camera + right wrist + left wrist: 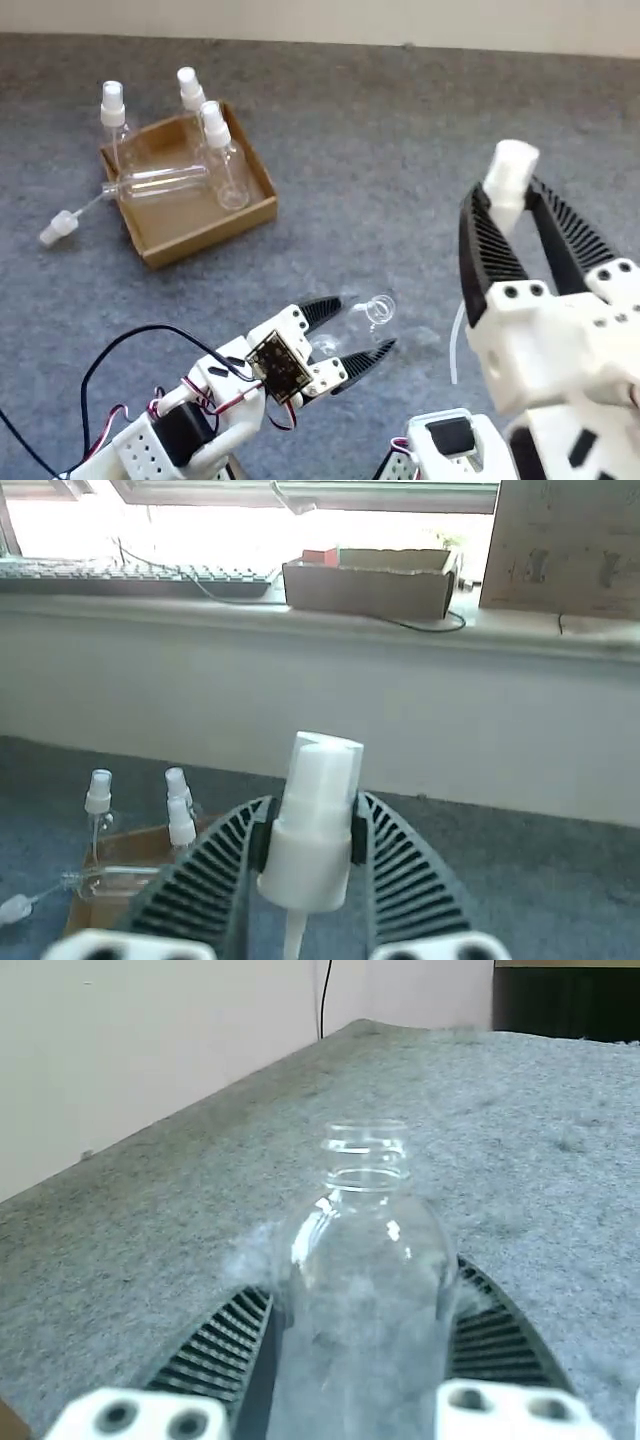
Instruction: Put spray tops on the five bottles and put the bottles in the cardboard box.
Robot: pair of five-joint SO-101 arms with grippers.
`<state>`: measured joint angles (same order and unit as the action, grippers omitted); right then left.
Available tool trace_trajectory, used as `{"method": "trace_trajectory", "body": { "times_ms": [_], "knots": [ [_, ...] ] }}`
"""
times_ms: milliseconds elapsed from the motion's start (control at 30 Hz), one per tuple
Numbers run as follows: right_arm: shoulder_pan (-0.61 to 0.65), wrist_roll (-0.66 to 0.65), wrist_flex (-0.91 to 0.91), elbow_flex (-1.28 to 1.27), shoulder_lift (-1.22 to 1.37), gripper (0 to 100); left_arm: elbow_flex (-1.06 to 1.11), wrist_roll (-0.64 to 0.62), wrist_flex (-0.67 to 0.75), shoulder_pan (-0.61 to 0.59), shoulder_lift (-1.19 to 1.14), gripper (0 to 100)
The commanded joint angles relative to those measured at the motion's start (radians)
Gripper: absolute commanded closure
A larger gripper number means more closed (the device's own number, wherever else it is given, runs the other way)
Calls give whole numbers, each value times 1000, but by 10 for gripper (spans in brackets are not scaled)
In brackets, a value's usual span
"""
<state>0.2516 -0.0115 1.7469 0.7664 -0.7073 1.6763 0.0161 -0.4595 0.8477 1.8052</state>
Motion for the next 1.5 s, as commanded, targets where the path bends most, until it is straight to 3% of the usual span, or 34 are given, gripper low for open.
{"method": "trace_trajectory", "body": {
  "times_ms": [0, 233, 667, 800, 933, 1467],
  "knots": [
    [-4, -9, 12, -113, -50, 988, 18, 11, -2, 18, 15, 912],
    [-2, -6, -162, -406, -179, 988, 18, 11, -2, 18, 15, 912],
    [-2, -2, -750, -1135, -521, 988, 18, 11, -2, 13, 15, 912],
    [-2, 97, -857, -1233, -582, 988, 18, 11, -2, 13, 15, 912],
    [-2, 175, -947, -1282, -628, 988, 18, 11, -2, 13, 15, 912],
    [-2, 175, -1130, -1725, -908, 988, 18, 9, 3, 10, 15, 912]
  ]
}}
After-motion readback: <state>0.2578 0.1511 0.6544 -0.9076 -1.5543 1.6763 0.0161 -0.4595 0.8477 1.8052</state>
